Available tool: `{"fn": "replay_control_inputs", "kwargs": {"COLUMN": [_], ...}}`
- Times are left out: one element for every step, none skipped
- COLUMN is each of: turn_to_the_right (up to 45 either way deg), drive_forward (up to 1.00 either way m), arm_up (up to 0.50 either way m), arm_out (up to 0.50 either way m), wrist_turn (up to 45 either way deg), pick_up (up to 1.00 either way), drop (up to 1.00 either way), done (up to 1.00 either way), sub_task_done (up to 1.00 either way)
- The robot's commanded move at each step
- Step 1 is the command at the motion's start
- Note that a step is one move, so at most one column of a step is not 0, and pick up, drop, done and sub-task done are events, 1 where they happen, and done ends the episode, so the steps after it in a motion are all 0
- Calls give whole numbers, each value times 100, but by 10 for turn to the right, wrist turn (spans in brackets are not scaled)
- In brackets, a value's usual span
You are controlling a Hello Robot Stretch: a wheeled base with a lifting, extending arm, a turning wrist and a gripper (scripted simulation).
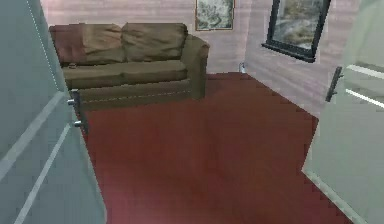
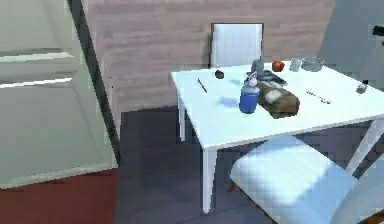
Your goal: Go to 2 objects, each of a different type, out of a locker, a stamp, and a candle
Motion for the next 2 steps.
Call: {"fn": "replay_control_inputs", "kwargs": {"turn_to_the_right": [0, -180], "drive_forward": [90, 0], "arm_up": [0, 0], "arm_out": [0, 0], "wrist_turn": [0, 0], "pick_up": [0, 0], "drop": [0, 0], "done": [0, 0], "sub_task_done": [0, 0]}}
